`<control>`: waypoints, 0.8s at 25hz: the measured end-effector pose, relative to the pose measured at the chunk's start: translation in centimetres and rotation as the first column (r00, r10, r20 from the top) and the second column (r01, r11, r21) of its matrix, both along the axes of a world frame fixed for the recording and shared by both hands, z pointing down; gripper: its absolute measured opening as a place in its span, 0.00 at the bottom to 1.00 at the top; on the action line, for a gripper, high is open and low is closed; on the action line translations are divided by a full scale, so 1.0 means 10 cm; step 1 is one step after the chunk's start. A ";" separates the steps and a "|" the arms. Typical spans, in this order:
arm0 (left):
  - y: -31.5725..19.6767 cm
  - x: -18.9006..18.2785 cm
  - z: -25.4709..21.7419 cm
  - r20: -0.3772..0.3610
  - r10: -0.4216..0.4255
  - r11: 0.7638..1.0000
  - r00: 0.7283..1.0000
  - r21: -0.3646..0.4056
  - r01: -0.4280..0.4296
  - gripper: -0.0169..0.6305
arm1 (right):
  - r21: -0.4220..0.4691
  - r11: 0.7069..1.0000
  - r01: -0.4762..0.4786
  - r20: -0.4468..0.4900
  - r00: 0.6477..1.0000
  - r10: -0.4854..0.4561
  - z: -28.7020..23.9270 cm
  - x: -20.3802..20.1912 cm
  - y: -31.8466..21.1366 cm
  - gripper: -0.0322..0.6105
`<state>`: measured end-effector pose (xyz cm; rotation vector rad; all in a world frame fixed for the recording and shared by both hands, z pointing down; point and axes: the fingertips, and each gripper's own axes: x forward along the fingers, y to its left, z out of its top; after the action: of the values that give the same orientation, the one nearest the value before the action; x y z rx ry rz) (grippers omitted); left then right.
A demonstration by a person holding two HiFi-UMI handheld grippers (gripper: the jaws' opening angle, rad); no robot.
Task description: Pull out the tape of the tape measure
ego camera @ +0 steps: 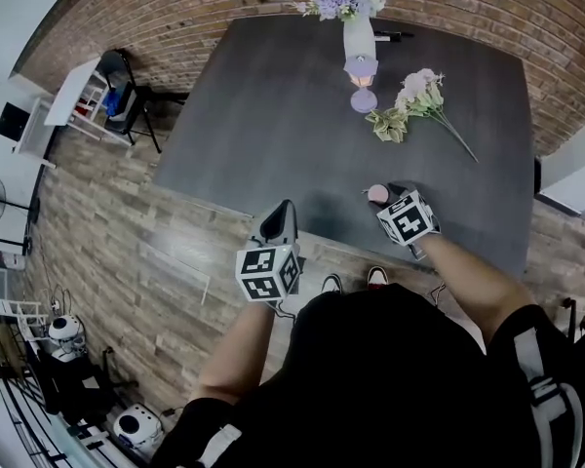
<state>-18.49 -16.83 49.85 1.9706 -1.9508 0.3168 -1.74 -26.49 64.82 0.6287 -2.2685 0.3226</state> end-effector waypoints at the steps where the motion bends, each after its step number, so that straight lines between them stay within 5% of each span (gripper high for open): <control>1: -0.05 -0.02 0.00 0.002 0.010 1.000 1.000 0.003 -0.010 0.04 | 0.002 1.000 -0.003 -0.005 1.000 0.003 0.01 0.01 -0.01 0.42; 7: -0.35 -0.07 -0.02 -0.015 0.094 0.995 0.995 0.018 -0.093 0.04 | 0.000 1.000 -0.017 -0.027 0.999 0.017 -0.02 0.05 0.00 0.37; 12: -0.57 0.03 -0.06 -0.048 0.182 0.982 0.982 0.053 -0.180 0.04 | 0.101 0.993 -0.066 0.104 0.993 0.056 -0.63 0.08 -0.15 0.37; 15: -0.71 0.26 -0.24 -0.026 0.298 0.949 0.954 0.117 -0.294 0.04 | 0.191 0.977 -0.097 0.188 0.980 0.060 -1.18 0.11 -0.24 0.37; 20: -0.95 0.65 -0.68 0.171 0.393 0.880 0.903 0.216 -0.424 0.04 | 0.316 0.943 -0.109 0.278 0.961 0.018 -1.99 0.13 -0.22 0.37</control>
<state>-12.00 -26.34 43.08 2.5895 -1.6908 0.3158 -0.42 -28.69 44.91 0.8760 -2.5974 0.0595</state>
